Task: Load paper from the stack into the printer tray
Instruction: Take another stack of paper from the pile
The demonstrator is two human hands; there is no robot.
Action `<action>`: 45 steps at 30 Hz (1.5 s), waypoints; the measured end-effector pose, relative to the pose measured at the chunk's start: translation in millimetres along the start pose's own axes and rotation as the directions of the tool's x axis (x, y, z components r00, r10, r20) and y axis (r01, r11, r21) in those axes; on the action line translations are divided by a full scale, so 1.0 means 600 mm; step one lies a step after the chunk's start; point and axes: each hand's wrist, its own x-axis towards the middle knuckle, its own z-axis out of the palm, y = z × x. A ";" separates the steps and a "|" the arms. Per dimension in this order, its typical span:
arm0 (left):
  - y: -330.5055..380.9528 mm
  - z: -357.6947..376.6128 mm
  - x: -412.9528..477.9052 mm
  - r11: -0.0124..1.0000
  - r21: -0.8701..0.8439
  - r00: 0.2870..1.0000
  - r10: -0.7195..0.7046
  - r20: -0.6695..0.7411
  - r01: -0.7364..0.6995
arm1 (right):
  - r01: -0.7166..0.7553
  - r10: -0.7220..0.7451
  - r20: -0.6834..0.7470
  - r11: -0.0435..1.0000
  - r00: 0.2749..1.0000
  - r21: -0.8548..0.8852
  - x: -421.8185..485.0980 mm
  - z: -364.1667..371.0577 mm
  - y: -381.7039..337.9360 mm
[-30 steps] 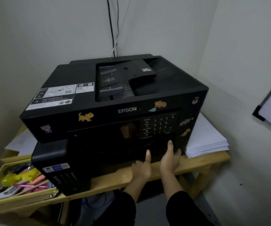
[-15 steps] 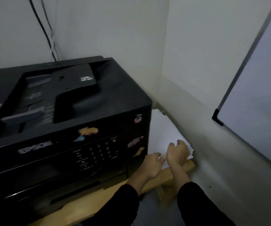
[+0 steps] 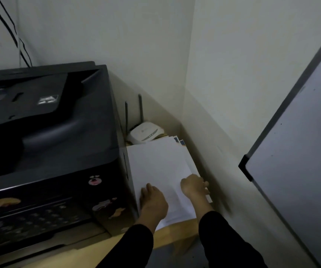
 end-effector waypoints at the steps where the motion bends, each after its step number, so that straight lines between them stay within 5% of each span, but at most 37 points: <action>1: 0.002 -0.004 -0.001 0.999 0.038 1.000 0.012 -0.010 -0.012 | 0.012 -0.012 -0.033 1.000 0.999 -0.023 -0.002 0.004 -0.005; 7: 0.007 -0.013 0.008 0.998 0.037 0.999 -0.043 0.024 0.042 | 0.113 -0.144 -0.211 0.982 0.967 -0.152 -0.023 0.008 -0.035; 14: 0.008 -0.011 0.002 0.997 0.053 0.999 -0.053 0.007 0.053 | 0.131 -0.114 -0.130 0.983 0.985 0.132 -0.017 -0.012 -0.034; 18: 0.006 -0.015 0.001 0.978 -0.194 0.996 -0.084 -0.006 0.081 | 0.214 -0.199 -0.134 0.971 0.971 0.108 -0.013 -0.031 -0.024; 23: 0.016 -0.063 -0.012 0.906 -0.399 0.981 -0.183 -0.070 0.141 | 0.248 -0.231 -0.090 0.904 0.969 0.348 0.004 -0.058 -0.008; 31: 0.032 -0.188 -0.055 0.833 -0.527 0.911 -0.335 -0.239 0.168 | 0.011 -0.092 0.094 0.771 0.991 0.636 0.032 -0.078 0.036; 36: 0.034 -0.273 -0.079 0.867 -0.494 0.923 -0.240 -0.301 0.064 | -0.151 -0.080 0.260 0.637 0.962 0.756 -0.005 -0.089 0.016; 41: 0.019 -0.347 -0.138 0.952 -0.303 0.807 -0.151 -0.571 -0.036 | -0.126 -0.160 0.249 0.541 0.955 0.832 -0.056 -0.113 -0.047; 45: -0.037 -0.420 -0.179 0.967 -0.255 0.692 -0.169 -0.702 -0.022 | 0.082 -0.276 0.066 0.492 0.959 0.867 -0.120 -0.177 -0.124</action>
